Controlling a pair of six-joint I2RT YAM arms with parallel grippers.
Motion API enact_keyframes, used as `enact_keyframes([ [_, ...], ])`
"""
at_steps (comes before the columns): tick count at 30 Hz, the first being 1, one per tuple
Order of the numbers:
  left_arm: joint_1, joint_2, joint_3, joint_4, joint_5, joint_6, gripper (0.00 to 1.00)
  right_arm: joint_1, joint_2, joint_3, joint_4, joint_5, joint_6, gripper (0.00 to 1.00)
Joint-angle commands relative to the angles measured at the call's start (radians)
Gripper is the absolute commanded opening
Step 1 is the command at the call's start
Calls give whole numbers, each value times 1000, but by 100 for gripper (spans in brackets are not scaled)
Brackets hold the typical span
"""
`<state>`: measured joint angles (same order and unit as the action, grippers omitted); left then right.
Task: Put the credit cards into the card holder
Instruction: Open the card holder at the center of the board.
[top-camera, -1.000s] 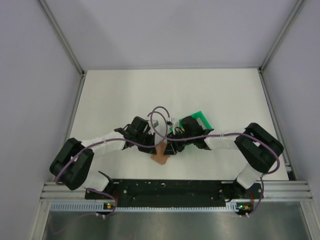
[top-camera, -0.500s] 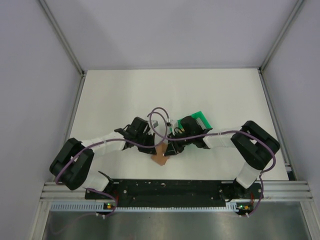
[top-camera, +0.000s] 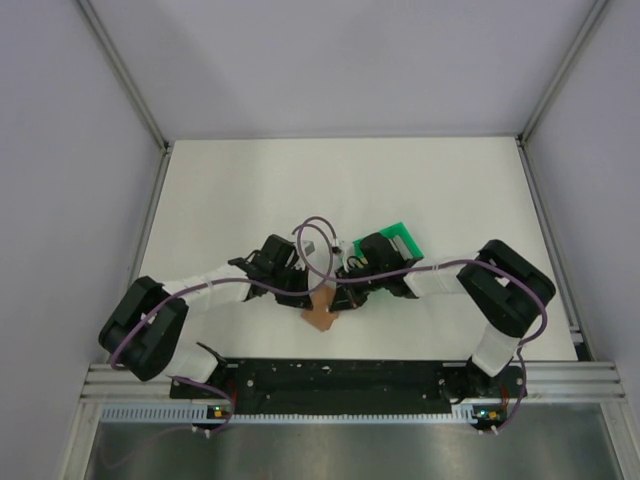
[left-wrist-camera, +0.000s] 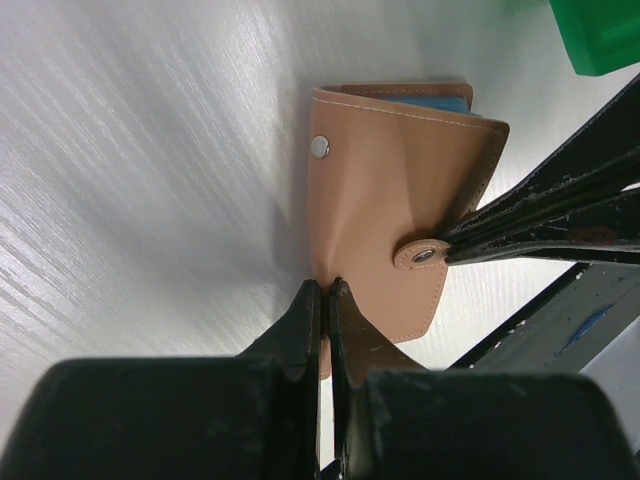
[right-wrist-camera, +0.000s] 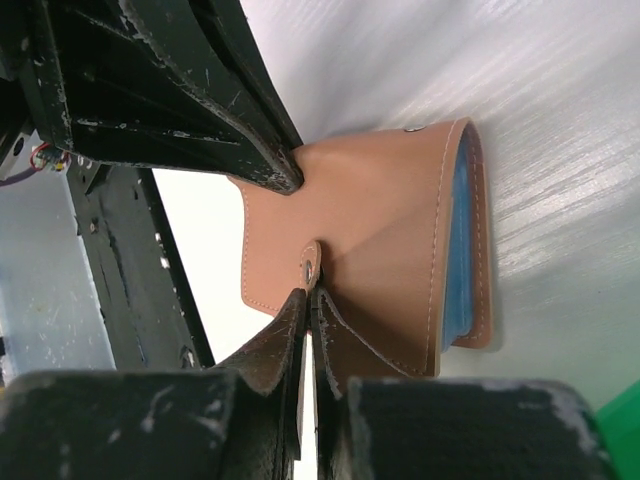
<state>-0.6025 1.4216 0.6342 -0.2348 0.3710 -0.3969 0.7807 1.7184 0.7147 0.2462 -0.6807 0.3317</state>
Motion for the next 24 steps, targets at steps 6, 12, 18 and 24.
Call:
enact_keyframes([
  [6,44,-21,-41,63,-181,-137,0,66,-54,-76,99,-128,-19,0],
  [12,75,-13,-53,71,-198,-168,0,78,-83,-146,137,-195,-25,0],
  [18,79,-4,-51,86,-201,-180,0,110,-83,-146,96,-206,-49,0],
  [24,84,8,-54,91,-211,-189,0,126,-109,-158,22,-207,-86,0],
])
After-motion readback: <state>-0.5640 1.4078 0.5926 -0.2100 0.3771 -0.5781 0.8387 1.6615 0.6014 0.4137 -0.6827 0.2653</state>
